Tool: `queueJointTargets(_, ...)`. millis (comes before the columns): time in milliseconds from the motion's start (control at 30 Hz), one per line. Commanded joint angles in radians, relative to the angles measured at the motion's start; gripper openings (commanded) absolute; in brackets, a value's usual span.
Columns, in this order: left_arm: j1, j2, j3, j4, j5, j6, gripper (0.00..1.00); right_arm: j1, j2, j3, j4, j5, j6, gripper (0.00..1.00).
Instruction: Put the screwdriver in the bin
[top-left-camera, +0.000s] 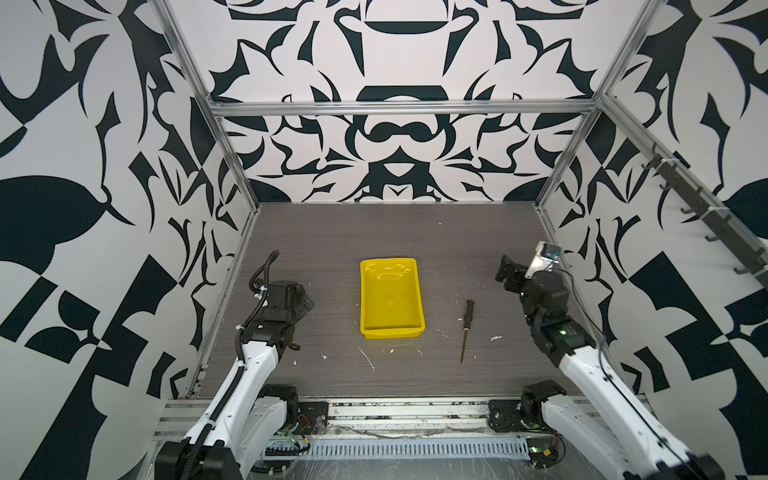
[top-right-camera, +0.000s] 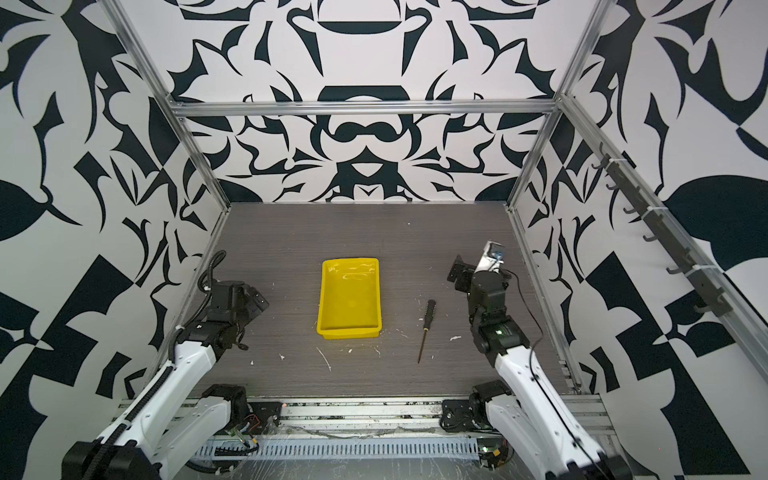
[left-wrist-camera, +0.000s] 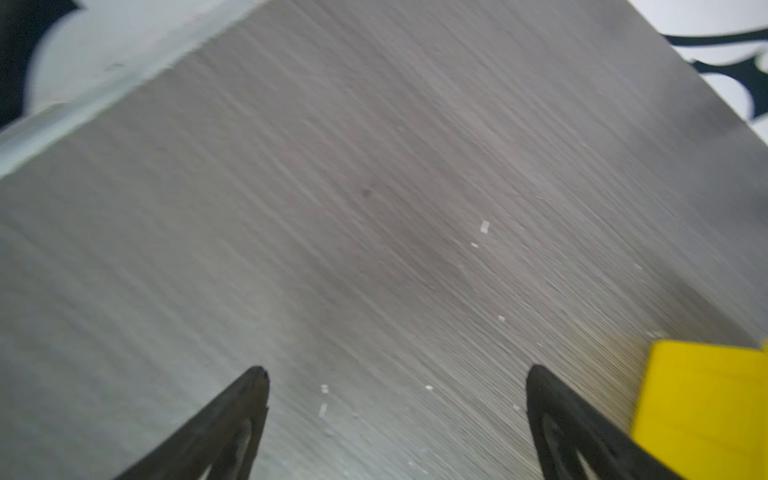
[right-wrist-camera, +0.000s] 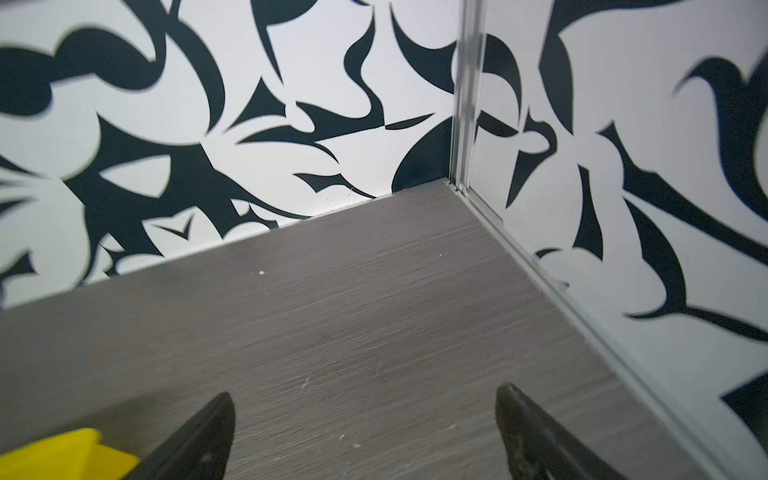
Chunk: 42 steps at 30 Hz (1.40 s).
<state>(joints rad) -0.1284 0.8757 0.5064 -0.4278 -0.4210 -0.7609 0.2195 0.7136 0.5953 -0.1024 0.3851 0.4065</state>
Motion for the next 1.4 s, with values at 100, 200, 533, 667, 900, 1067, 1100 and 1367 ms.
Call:
queueJointTargets(100,0.004,-0.051,-0.004,-0.067,-0.1,-0.088,0.99,0.001,-0.222,-0.034,-0.621,-0.106,0.309,0.99)
queueJointTargets(200,0.004,-0.085,-0.03,-0.041,-0.059,-0.084,0.99,0.0,-0.311,-0.072,-0.605,-0.239,0.31,0.98)
queueJointTargets(533,0.002,-0.143,-0.067,-0.012,-0.044,-0.073,0.99,0.005,-0.195,-0.188,-0.445,-0.391,0.376,0.76)
queueJointTargets(667,0.003,-0.122,-0.061,-0.008,-0.041,-0.074,0.99,0.028,-0.042,-0.181,-0.379,-0.425,0.371,0.75)
queueJointTargets(900,0.003,-0.059,-0.041,0.0,-0.017,-0.069,1.0,0.101,0.203,-0.147,-0.209,-0.496,0.428,0.7)
queueJointTargets(1067,0.003,-0.052,-0.037,-0.008,-0.016,-0.068,1.0,0.191,0.341,-0.078,-0.188,-0.458,0.417,0.68)
queueJointTargets(1100,0.003,-0.056,-0.038,-0.006,-0.016,-0.071,1.0,0.193,0.383,-0.058,-0.189,-0.479,0.407,0.66)
queueJointTargets(1367,0.003,-0.102,-0.058,-0.004,-0.025,-0.075,1.0,0.198,0.589,0.076,-0.287,-0.509,0.356,0.49)
